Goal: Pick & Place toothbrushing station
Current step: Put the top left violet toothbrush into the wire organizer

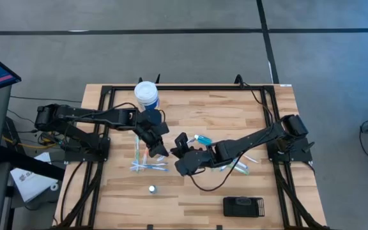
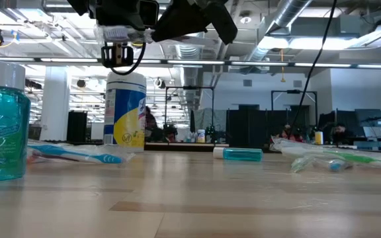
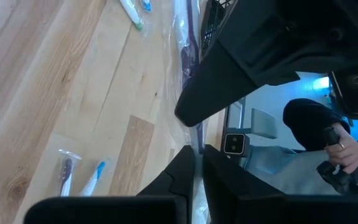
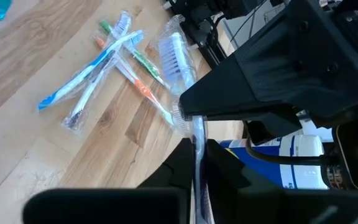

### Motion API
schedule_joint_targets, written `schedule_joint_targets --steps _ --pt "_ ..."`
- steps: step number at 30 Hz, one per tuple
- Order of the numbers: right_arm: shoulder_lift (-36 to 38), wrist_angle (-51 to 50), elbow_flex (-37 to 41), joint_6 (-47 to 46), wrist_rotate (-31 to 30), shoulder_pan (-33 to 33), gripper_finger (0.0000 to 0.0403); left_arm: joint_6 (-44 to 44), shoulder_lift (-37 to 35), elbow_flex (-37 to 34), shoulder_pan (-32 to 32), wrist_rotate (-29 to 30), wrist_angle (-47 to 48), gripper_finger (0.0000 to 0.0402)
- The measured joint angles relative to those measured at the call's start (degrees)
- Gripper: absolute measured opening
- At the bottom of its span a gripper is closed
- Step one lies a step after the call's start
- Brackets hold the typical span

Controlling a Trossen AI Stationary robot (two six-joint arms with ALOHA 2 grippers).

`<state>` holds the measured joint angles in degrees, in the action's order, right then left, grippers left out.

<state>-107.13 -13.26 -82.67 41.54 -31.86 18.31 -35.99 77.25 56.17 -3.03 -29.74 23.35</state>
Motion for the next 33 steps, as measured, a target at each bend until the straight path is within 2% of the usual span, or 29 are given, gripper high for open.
schedule_joint_targets --steps 10,15,18,22,25,33 --pt "-0.2 -3.8 0.1 -1.7 2.1 0.0 0.0009 4.2 -0.1 0.1 0.0 -0.5 -0.8 0.0043" --pt "-0.1 -4.6 0.1 -4.5 2.2 0.0 0.0009 8.5 -2.8 0.1 0.0 0.2 -0.8 0.0050" --pt "0.0 -4.9 0.1 -7.4 2.8 0.0 0.0009 9.2 -5.5 0.1 0.2 3.2 -0.8 0.0049" --pt "0.5 -4.5 0.1 -12.9 7.6 0.0 0.0009 10.5 -8.9 0.1 0.9 7.5 -0.8 0.0049" --pt "1.3 -4.3 0.3 -15.8 9.0 0.0 0.0009 11.7 -10.9 0.0 2.3 10.2 -0.9 0.0049" --pt "2.4 -4.1 0.4 -23.4 13.9 1.0 0.0009 12.3 -11.6 0.0 6.6 16.5 -0.8 0.0049"
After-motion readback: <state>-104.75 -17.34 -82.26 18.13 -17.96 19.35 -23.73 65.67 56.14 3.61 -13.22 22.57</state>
